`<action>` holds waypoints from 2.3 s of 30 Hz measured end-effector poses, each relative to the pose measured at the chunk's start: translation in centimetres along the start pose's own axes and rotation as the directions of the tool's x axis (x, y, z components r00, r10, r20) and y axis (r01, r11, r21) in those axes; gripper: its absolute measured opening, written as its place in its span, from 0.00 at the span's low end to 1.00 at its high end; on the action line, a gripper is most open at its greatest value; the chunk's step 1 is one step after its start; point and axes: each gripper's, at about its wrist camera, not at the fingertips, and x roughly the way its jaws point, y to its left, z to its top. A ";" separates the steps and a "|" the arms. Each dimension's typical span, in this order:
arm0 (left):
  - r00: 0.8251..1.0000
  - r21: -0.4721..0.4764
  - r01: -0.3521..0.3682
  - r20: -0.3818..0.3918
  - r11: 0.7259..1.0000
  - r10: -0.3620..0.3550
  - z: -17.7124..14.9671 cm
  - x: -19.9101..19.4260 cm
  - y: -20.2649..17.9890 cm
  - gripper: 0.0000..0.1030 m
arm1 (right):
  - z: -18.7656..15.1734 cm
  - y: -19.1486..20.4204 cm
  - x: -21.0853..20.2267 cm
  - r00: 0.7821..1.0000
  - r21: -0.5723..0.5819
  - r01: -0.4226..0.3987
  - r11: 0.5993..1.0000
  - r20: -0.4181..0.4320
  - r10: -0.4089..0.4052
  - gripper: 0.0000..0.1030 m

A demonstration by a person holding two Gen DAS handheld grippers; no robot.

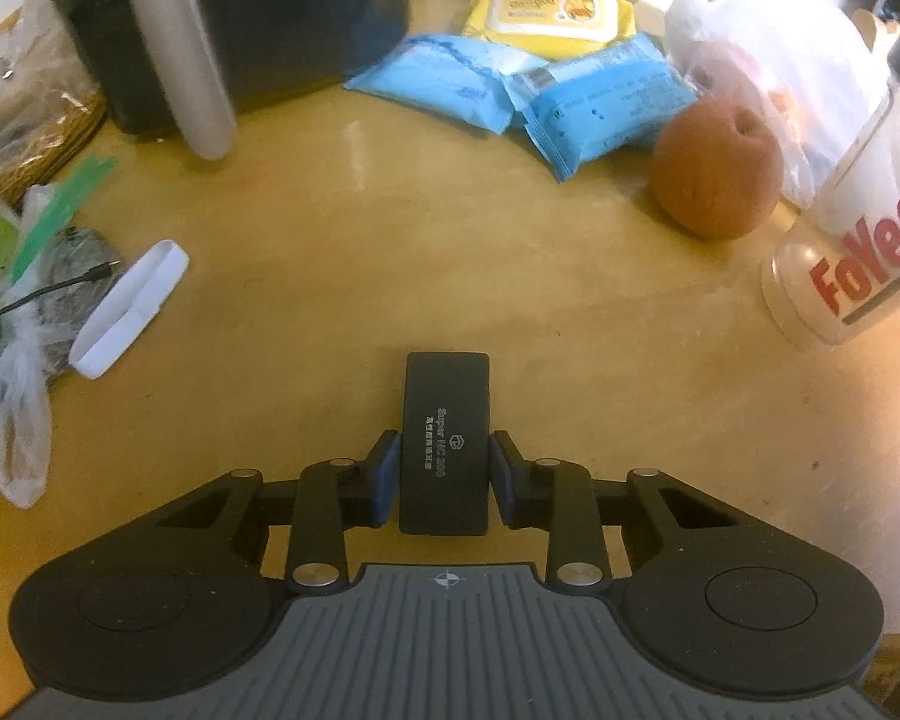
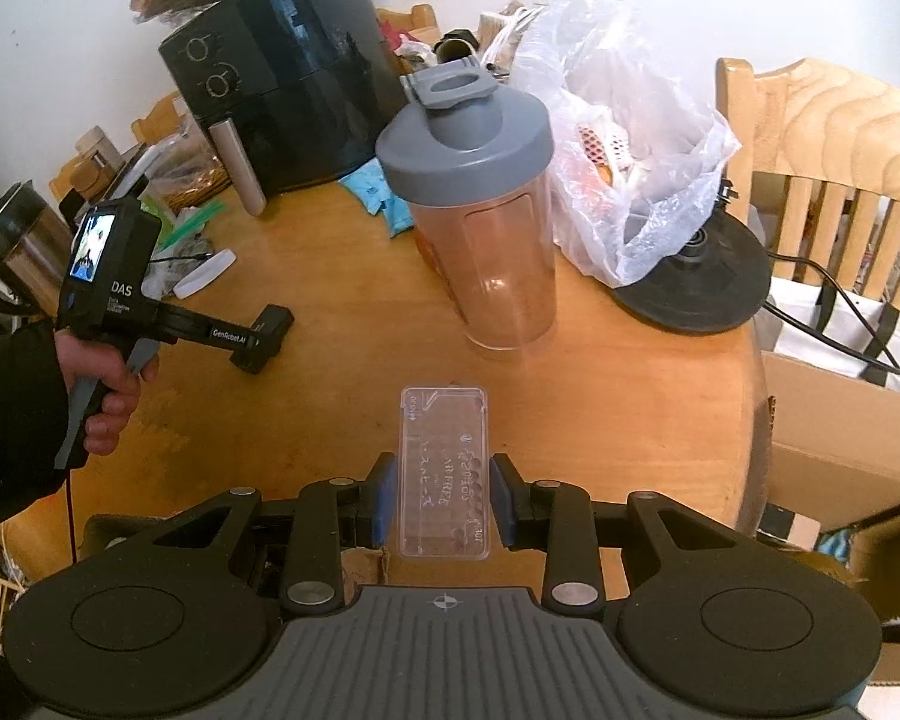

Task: Organize rigid objects
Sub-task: 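Carry the clear case and the black case toward the box with both tools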

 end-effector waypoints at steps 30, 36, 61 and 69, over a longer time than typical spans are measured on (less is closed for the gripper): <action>0.993 -0.188 -0.053 0.093 0.981 0.072 -3.7 -11.1 2.6 0.30 | 1.4 4.3 0.9 0.995 -0.119 -0.096 0.988 -0.025 0.093 0.34; 0.991 -0.206 -0.041 0.118 0.978 0.067 -4.4 -12.7 3.0 0.30 | 2.0 5.1 1.3 0.994 -0.127 -0.109 0.986 -0.021 0.107 0.34; 0.982 -0.335 0.054 0.190 0.941 0.011 -12.9 -19.0 5.4 0.30 | 0.8 7.7 0.6 0.992 -0.110 -0.124 0.986 -0.030 0.122 0.34; 0.986 -0.366 0.075 0.164 0.928 -0.015 -15.6 -18.9 4.5 0.30 | -1.2 9.8 1.3 0.986 -0.171 -0.152 0.973 -0.098 0.137 0.34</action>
